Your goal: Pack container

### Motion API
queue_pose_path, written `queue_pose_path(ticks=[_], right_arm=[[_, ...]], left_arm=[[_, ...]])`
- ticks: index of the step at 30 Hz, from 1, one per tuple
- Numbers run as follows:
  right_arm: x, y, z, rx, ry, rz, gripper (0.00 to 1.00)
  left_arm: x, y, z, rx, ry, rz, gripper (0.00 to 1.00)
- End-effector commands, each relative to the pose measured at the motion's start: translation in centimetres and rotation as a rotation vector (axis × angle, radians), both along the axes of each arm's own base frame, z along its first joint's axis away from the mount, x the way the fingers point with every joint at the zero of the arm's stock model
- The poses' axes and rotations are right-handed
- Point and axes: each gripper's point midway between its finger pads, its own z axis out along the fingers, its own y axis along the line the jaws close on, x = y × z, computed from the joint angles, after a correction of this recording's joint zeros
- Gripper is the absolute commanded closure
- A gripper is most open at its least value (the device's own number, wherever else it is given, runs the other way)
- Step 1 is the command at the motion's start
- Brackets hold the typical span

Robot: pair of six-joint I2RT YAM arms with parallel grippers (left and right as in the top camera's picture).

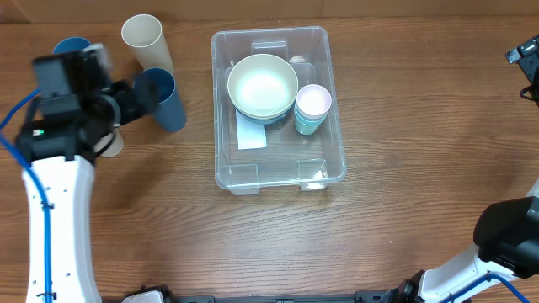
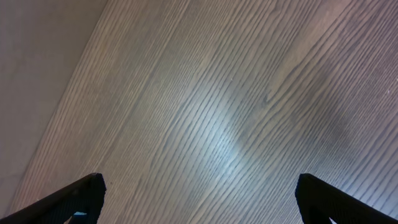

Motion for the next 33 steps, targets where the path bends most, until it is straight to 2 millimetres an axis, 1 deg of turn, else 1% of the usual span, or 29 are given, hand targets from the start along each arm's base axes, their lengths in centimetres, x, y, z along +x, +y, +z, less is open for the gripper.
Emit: queue_pose_path(ticks=[1, 2, 3, 5, 7, 9, 13, 15, 16, 18, 20, 22, 24, 25, 26, 27, 29, 33], right_arm=[[-0.2, -0.2, 1.9, -0.026, -0.045, -0.012, 0.0], [-0.2, -0.2, 1.9, -0.026, -0.045, -0.012, 0.0], [-0.2, -0.2, 1.9, -0.026, -0.045, -0.012, 0.0], [-0.2, -0.2, 1.9, -0.026, -0.045, -0.012, 0.0], [-0.2, -0.2, 1.9, -0.026, -0.045, -0.012, 0.0], [-0.2, -0.2, 1.9, -0.026, -0.045, -0.012, 0.0], [-0.2, -0.2, 1.9, -0.026, -0.045, -0.012, 0.0], [-0.2, -0.2, 1.9, -0.026, -0.045, -0.012, 0.0], [-0.2, -0.2, 1.9, -0.026, -0.045, -0.012, 0.0], [-0.2, -0.2, 1.9, -0.026, -0.045, -0.012, 0.0], [-0.2, -0.2, 1.9, -0.026, -0.045, -0.012, 0.0], [-0.2, -0.2, 1.9, -0.026, -0.045, -0.012, 0.0], [-0.2, -0.2, 1.9, -0.026, -0.045, -0.012, 0.0], [-0.2, -0.2, 1.9, -0.026, -0.045, -0.012, 0.0], [-0.2, -0.2, 1.9, -0.026, -0.045, -0.012, 0.0], [-0.2, -0.2, 1.9, -0.026, -0.045, -0.012, 0.0], [-0.2, -0.2, 1.9, -0.026, -0.045, -0.012, 0.0], [-0.2, -0.2, 1.9, -0.026, -0.045, -0.012, 0.0]], left_arm=[[-1.8, 6.9, 0.4, -0.08, 0.019, 0.349, 0.0], [-2.7, 8.5, 0.1, -0.059, 0.034, 0.371, 0.0], [-3.3, 9.6, 0.0, -0.04, 0.044, 0.378, 0.0], [-3.6, 10.8, -0.5, 0.014, 0.06, 0.34, 0.0], [-3.0, 10.9, -1.1, 0.056, 0.075, 0.282, 0.0], [-1.4, 10.9, -2.5, 0.095, 0.087, 0.214, 0.0], [1.1, 10.5, -5.6, 0.123, 0.129, 0.123, 0.0], [2.7, 9.5, -7.2, 0.145, 0.141, 0.055, 0.0], [3.4, 8.8, -7.7, 0.159, 0.141, 0.016, 0.0], [4.7, 7.3, -8.0, 0.193, 0.125, -0.051, 0.0], [5.6, 6.1, -7.6, 0.227, 0.096, -0.099, 0.0], [5.8, 5.5, -7.6, 0.247, 0.097, -0.106, 0.02], [5.7, 5.3, -7.8, 0.282, 0.123, -0.101, 0.16], [5.3, 5.4, -8.0, 0.299, 0.145, -0.092, 0.35], [5.2, 5.5, -8.1, 0.3, 0.15, -0.089, 0.4], [5.1, 5.5, -8.2, 0.301, 0.158, -0.088, 0.41], [4.8, 5.9, -8.3, 0.315, 0.174, -0.074, 0.4], [4.9, 6.0, -8.2, 0.313, 0.168, -0.062, 0.34]])
